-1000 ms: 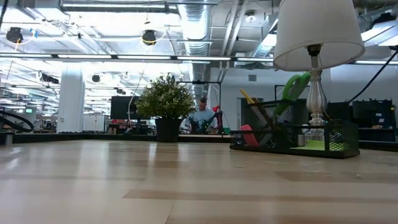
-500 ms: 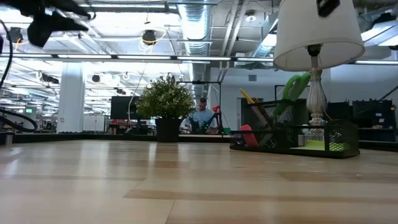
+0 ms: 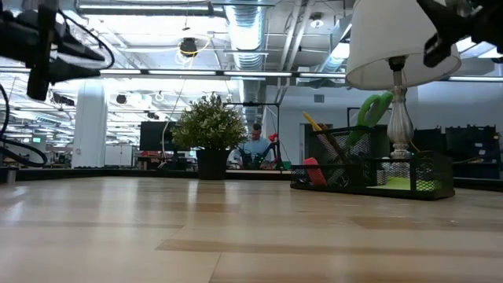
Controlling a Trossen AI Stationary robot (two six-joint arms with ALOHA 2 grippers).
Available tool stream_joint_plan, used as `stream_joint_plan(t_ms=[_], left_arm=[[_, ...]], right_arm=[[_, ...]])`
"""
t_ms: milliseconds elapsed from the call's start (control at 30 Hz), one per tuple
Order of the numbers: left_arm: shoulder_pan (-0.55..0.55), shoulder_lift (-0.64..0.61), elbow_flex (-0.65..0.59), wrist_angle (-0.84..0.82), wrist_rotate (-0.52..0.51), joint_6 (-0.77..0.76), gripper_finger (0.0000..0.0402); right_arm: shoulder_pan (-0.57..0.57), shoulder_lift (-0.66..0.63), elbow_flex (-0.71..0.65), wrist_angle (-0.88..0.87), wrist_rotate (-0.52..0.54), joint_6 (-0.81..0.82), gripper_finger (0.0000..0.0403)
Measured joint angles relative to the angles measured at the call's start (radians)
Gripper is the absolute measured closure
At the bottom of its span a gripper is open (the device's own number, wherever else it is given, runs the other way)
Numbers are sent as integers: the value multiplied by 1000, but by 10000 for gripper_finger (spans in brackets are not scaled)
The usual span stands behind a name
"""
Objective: Pick and place office supplies into organizer
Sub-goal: Return to Home Position
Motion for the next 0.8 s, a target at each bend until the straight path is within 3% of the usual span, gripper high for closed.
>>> stream_joint_plan(t_ms=[133, 200, 300, 467, 800], left_arm=[[-1, 17, -90, 11, -21, -153, 248], [-2, 23, -101, 1, 30, -232, 248], [-2, 30, -104, -10, 60, -263, 248], [-2, 28, -105, 12, 69, -168, 248], [-2, 29, -111, 93, 180, 171, 248]], right_arm=[[1, -56, -56, 30, 2, 4, 274], [0, -53, -56, 22, 12, 4, 274], [1, -32, -56, -58, 98, 4, 274], [2, -31, -56, -185, 239, 4, 274], [2, -25, -56, -279, 235, 4, 274]])
